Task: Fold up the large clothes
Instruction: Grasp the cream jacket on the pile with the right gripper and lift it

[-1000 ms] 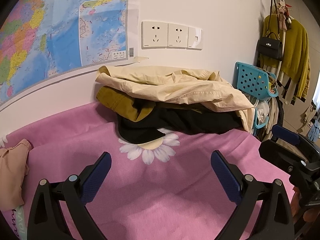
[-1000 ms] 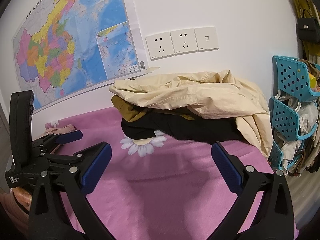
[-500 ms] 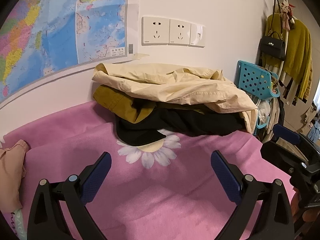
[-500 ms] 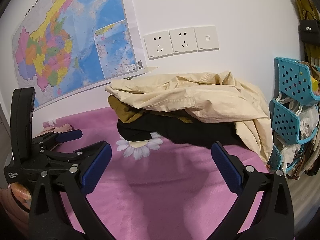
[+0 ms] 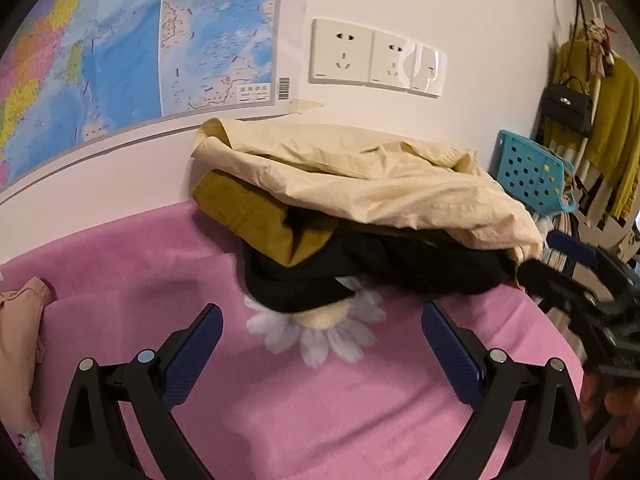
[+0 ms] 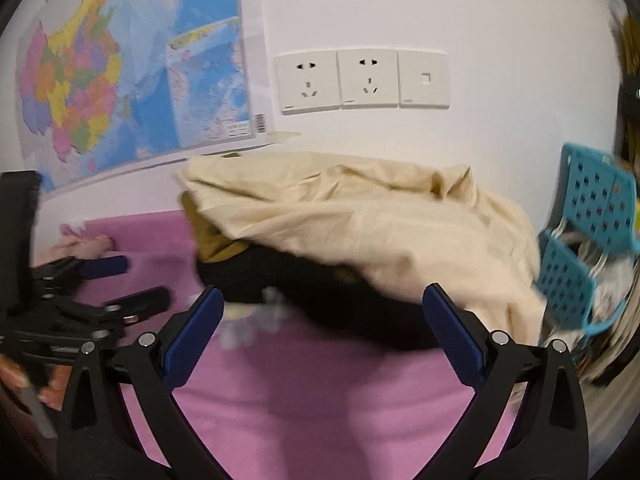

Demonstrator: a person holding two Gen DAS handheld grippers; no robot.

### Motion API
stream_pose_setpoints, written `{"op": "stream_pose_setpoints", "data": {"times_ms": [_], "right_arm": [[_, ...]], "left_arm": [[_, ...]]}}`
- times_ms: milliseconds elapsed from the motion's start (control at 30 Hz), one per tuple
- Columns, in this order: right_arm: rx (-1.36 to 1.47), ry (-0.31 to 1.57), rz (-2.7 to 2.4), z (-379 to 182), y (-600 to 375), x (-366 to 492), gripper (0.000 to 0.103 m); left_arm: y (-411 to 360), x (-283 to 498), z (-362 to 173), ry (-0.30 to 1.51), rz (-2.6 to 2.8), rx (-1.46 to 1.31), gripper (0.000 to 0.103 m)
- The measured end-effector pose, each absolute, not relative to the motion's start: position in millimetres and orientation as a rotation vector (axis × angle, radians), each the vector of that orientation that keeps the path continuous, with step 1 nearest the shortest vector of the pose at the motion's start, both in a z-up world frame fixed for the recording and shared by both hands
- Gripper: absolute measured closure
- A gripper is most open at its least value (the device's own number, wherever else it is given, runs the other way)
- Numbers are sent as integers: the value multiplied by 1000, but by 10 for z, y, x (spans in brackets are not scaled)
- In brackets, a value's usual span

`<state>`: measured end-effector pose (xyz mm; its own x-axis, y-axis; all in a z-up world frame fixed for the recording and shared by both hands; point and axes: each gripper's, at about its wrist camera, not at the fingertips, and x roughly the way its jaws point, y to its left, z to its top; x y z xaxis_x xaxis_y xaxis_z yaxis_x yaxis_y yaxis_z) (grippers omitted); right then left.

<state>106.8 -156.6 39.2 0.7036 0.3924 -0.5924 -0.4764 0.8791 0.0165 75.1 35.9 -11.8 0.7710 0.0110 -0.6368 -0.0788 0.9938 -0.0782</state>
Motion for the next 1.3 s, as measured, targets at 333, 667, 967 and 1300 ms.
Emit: {"op": "stream_pose_setpoints", "data": {"times_ms": [333,667,967,1300], "right_arm": [[-408,661,458,104,-1336,1843,49],[-547,649,667,333,-1300,863,96],[-503,606,823,691,-1301,974,44],[-734,649,735,153,-96,2138,39]], "left_arm": [[537,1185,-214,726,58,-148,7],[758,1222,-255,689,-28,-264,7],[906,1287,-362,699,-96,-353,7],[893,1386,-471,724,-92,-362,7]]}}
